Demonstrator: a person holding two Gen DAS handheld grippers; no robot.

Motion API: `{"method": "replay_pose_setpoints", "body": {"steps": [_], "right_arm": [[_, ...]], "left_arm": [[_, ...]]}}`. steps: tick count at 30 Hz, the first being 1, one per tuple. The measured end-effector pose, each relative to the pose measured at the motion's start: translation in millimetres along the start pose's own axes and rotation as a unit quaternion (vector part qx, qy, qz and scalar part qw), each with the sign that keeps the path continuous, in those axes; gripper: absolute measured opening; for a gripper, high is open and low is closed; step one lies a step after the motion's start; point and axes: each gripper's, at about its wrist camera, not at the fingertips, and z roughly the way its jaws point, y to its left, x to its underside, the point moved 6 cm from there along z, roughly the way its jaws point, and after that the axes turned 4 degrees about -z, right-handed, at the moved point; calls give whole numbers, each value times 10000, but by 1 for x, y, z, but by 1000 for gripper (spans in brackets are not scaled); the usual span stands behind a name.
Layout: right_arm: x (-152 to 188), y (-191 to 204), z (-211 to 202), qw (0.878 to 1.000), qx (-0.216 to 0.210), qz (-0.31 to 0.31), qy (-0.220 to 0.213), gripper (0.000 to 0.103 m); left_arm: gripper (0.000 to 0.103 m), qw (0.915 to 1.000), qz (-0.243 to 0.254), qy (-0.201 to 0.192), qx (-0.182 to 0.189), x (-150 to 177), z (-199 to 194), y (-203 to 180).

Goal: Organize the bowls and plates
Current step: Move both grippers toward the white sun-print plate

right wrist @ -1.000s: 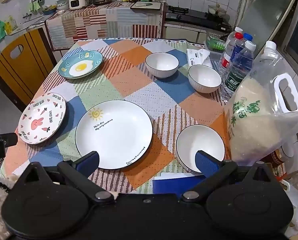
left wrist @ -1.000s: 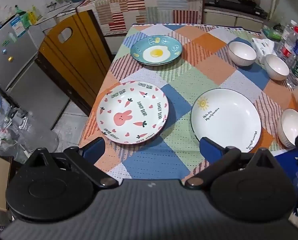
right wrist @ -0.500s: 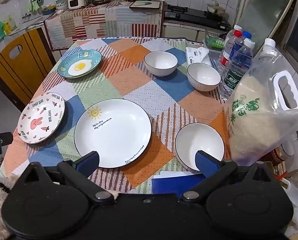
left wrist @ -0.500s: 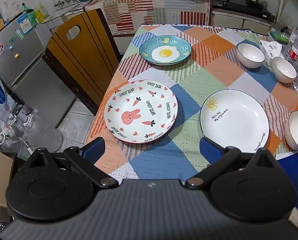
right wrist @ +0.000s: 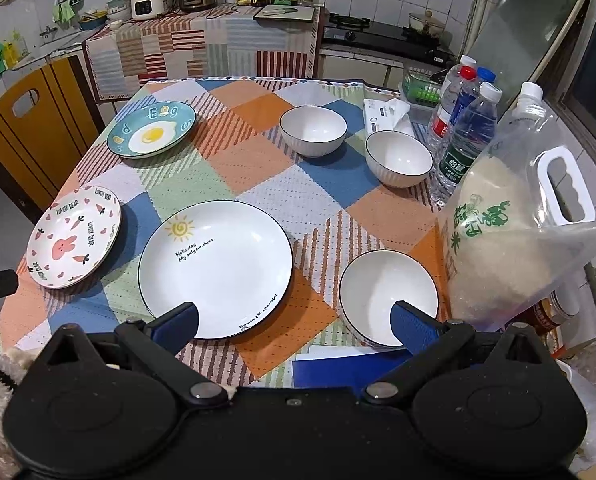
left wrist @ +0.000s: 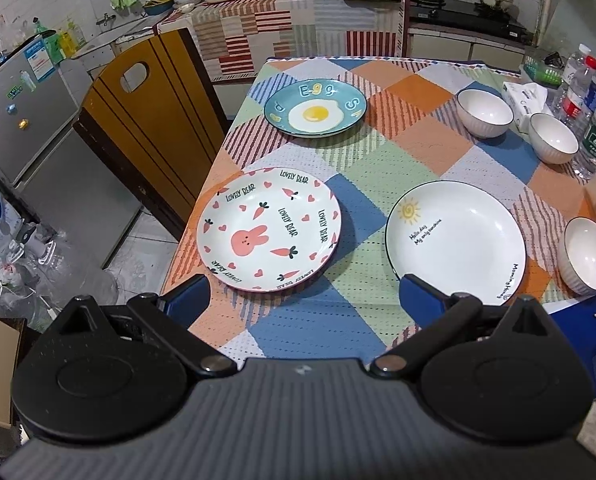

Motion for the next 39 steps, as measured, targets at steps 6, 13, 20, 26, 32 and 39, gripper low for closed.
{"method": "replay_pose_setpoints", "body": {"steps": [6, 13, 20, 26, 32, 39], "right_arm": [[2, 0, 0, 10000, 33, 3, -38, 103], [4, -3, -1, 10000, 36, 26, 3, 103], [7, -4, 0, 10000, -8, 17, 98, 103], [7, -3, 1, 9999, 0, 2, 107, 103], [7, -4, 2, 9999, -3, -3, 114, 103], [7, -4, 2, 9999, -4, -3, 119, 103]], "left_arm": [[102, 10000, -18, -24, 83, 1, -3, -1], [102, 9999, -21, 10, 162, 3, -5, -1], [102, 9996, 23, 116, 242, 6, -3, -3], [102, 9994, 84, 171, 288, 7, -2, -5], [102, 9992, 97, 203, 327, 8, -2, -8], [102, 9990, 92, 209, 383, 8, -2, -8]]}}
